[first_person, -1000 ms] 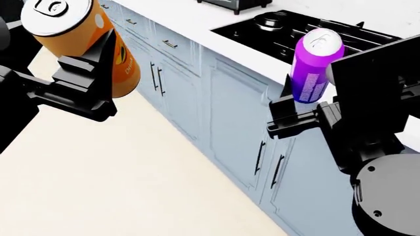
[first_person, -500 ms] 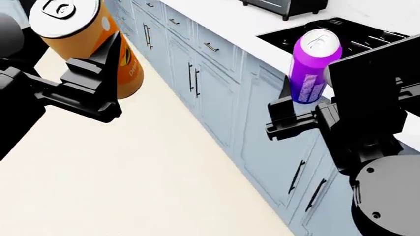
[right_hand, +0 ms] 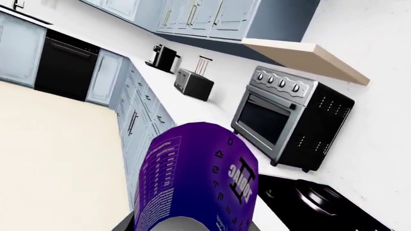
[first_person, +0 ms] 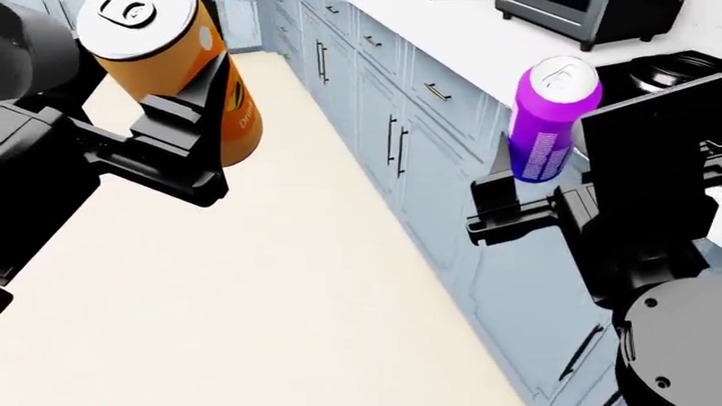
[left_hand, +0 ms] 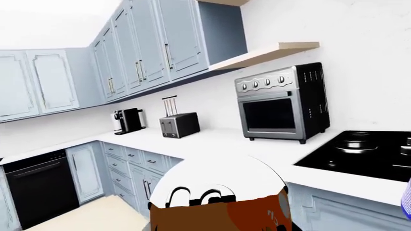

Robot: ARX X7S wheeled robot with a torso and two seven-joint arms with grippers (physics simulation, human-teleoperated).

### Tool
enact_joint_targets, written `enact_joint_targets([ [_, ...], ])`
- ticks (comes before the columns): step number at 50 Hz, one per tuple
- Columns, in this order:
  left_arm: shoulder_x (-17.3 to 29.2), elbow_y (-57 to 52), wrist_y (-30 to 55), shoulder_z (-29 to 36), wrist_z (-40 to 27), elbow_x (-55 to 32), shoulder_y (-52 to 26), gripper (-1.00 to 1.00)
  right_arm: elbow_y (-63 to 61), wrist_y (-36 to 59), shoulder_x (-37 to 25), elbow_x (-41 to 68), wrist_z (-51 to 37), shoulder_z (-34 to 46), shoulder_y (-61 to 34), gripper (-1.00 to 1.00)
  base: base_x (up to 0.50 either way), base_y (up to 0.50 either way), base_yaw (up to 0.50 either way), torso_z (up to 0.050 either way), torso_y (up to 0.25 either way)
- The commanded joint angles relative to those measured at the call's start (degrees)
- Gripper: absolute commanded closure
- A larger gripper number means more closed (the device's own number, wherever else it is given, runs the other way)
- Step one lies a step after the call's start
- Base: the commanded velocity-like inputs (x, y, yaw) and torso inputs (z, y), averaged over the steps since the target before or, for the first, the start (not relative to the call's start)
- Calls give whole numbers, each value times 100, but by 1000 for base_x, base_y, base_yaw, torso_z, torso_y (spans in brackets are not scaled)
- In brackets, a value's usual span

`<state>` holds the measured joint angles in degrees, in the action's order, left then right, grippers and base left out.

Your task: Move the drinks to the dining counter.

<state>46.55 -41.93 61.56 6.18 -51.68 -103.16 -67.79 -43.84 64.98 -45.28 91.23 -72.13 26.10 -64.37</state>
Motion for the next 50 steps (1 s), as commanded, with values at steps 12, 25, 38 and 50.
enact_joint_targets([
  [12, -22, 76, -10, 147, -59, -30, -202, 100, 22, 86, 19, -73, 0, 71, -106, 100, 66, 188, 500, 1, 1],
  [25, 31, 33, -62, 93, 14, 59, -42, 100, -6, 33, -22, -139, 32, 87, -15, 100, 51, 192, 500, 0, 1],
  [38, 26, 2, -93, 124, 24, 103, -7, 100, -35, -15, -38, -187, 36, 111, 46, 100, 35, 195, 500, 0, 2],
  [50, 49, 31, -106, 179, -23, 46, -125, 100, 48, 12, -33, -178, -6, 157, -34, 100, 19, 197, 500, 1, 1],
])
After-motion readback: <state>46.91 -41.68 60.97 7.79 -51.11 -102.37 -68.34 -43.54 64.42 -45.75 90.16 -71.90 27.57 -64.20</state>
